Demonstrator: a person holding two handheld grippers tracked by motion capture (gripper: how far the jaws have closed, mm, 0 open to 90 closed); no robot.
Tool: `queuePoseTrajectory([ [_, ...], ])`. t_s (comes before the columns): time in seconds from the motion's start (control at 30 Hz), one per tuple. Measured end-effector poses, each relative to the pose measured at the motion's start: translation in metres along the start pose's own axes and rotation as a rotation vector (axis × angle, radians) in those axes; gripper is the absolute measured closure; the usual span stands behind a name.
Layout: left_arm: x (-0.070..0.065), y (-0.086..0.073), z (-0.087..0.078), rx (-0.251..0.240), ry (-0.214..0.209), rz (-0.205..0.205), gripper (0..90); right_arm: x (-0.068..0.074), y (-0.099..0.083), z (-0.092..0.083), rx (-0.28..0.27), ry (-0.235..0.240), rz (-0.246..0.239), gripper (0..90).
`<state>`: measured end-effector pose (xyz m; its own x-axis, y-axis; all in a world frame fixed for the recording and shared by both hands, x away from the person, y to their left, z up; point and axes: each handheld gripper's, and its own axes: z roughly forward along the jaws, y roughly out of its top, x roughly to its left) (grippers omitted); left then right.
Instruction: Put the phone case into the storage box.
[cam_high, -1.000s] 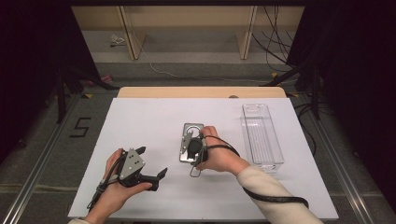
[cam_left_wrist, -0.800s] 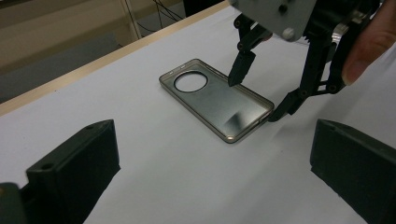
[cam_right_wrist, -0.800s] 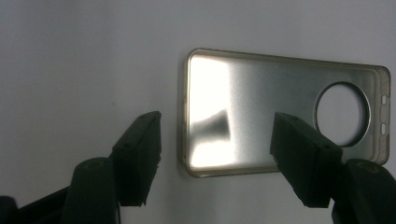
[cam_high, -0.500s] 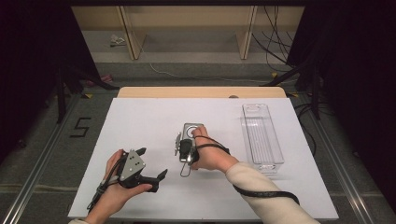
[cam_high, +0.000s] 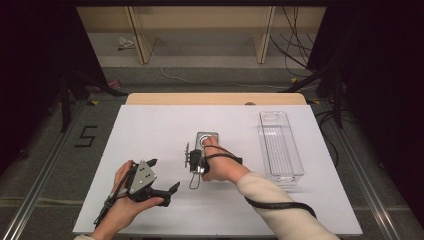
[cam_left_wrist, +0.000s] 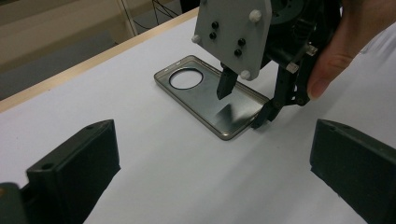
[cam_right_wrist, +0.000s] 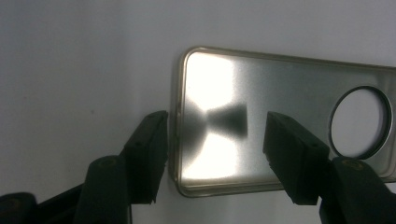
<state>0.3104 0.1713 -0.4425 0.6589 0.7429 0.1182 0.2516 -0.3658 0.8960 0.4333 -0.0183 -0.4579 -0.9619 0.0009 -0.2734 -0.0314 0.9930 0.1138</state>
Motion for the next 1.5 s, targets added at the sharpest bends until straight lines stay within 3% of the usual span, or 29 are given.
queuePoseTrajectory([
  [0.17, -0.0001, 0.0000, 0.0001, 0.001, -0.003, 0.000, 1.0, -0.0003, 0.0010, 0.0007, 0.002, 0.004, -0.012, 44.8],
  [0.53, -0.0003, -0.0003, 0.0001, 0.002, -0.005, -0.004, 1.0, -0.0006, 0.0050, 0.0012, 0.013, 0.020, 0.009, 51.7],
  [0.9, -0.0004, -0.0003, 0.0002, 0.003, -0.008, -0.003, 1.0, 0.0012, 0.0073, 0.0010, 0.028, 0.064, 0.003, 69.4],
  [1.5, -0.0004, -0.0003, 0.0002, 0.003, -0.010, -0.002, 1.0, 0.0046, 0.0099, 0.0009, 0.043, 0.089, 0.024, 81.8],
])
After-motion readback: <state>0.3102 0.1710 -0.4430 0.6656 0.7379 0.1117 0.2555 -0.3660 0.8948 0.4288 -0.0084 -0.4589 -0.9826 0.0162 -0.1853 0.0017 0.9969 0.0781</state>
